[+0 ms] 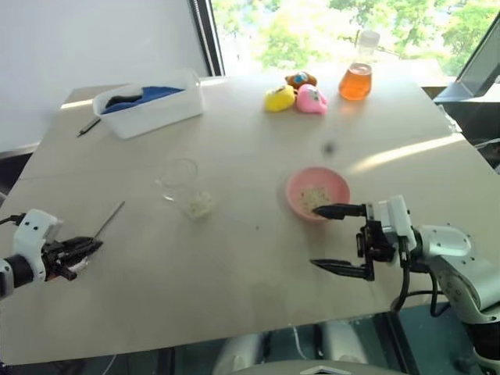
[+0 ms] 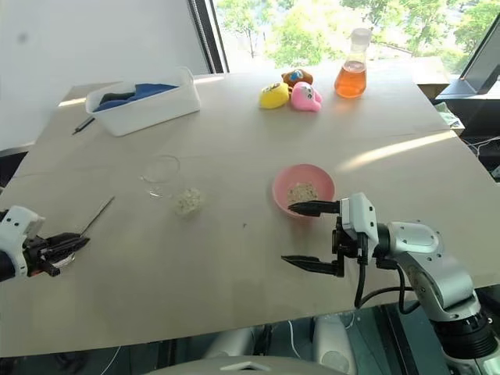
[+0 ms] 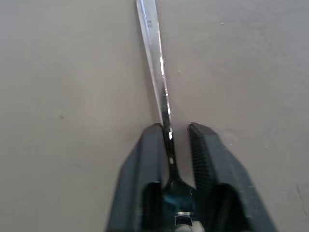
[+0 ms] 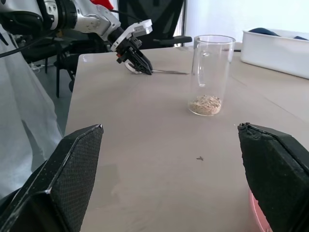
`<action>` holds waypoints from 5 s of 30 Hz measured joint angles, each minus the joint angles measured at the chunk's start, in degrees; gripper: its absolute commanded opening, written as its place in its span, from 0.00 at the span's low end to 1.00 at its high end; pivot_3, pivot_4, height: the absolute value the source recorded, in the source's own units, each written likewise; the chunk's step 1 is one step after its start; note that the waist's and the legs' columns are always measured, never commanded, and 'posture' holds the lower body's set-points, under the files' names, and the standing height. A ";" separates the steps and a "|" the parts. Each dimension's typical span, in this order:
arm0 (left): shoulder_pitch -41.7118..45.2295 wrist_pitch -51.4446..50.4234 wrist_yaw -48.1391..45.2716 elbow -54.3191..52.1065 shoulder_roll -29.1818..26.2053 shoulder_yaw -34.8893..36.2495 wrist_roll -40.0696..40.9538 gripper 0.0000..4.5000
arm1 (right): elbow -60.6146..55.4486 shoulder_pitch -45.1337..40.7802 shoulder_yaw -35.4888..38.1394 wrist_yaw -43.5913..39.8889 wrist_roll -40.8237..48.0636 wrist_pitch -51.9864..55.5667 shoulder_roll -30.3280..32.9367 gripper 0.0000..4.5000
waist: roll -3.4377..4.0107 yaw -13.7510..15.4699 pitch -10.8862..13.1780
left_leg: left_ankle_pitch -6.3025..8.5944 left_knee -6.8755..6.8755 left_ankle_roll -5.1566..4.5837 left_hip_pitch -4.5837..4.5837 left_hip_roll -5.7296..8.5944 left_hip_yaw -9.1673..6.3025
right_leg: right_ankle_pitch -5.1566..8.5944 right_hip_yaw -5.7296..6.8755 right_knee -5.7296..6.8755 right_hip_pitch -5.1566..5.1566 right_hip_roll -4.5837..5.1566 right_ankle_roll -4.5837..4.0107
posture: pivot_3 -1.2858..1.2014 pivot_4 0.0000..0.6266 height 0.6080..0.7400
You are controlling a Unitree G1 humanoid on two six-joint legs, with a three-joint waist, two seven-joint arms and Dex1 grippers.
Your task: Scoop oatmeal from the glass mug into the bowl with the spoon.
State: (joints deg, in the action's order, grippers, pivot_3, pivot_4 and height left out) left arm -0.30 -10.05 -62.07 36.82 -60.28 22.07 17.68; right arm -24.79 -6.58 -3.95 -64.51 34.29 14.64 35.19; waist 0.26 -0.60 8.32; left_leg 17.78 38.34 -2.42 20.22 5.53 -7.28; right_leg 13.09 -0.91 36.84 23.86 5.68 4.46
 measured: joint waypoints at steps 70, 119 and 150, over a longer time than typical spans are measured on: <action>-14.13 -1.40 22.64 -66.98 33.27 -25.54 -1.65 0.00 | 3.18 -15.49 2.97 52.62 30.41 49.02 -22.54 0.03 | -0.51 1.06 0.47 | 0.02 0.04 -0.06 0.58 0.06 0.21 | -0.05 -0.19 -0.13 0.48 -0.09 -0.06 | 0.52 0.24 1.00; 0.77 12.57 25.50 -33.38 27.48 1.41 2.42 0.59 | 9.92 -23.24 11.76 59.40 35.25 48.40 -23.64 0.00 | -0.51 -0.27 0.46 | -0.03 0.06 0.00 0.73 0.02 0.32 | -0.06 -0.31 0.02 0.82 -0.16 -0.07 | 0.52 0.24 1.00; 7.12 0.50 28.25 -38.75 29.26 -5.50 5.28 0.00 | 13.19 -43.32 13.98 63.10 35.87 43.14 -23.84 0.00 | -0.39 -0.37 0.35 | -0.05 0.17 0.00 0.80 0.07 0.33 | -0.07 -0.36 0.14 0.90 -0.13 -0.07 | 0.52 0.24 1.00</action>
State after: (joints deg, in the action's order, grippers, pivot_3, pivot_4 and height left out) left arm 6.82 -9.55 -33.82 -1.94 -31.03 16.57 22.96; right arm -11.60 -49.90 10.04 -1.41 70.16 57.78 11.35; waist -0.13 -0.97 8.67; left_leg 17.73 38.50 -2.42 21.02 5.59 -6.95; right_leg 13.02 -1.27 36.97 24.76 5.55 4.39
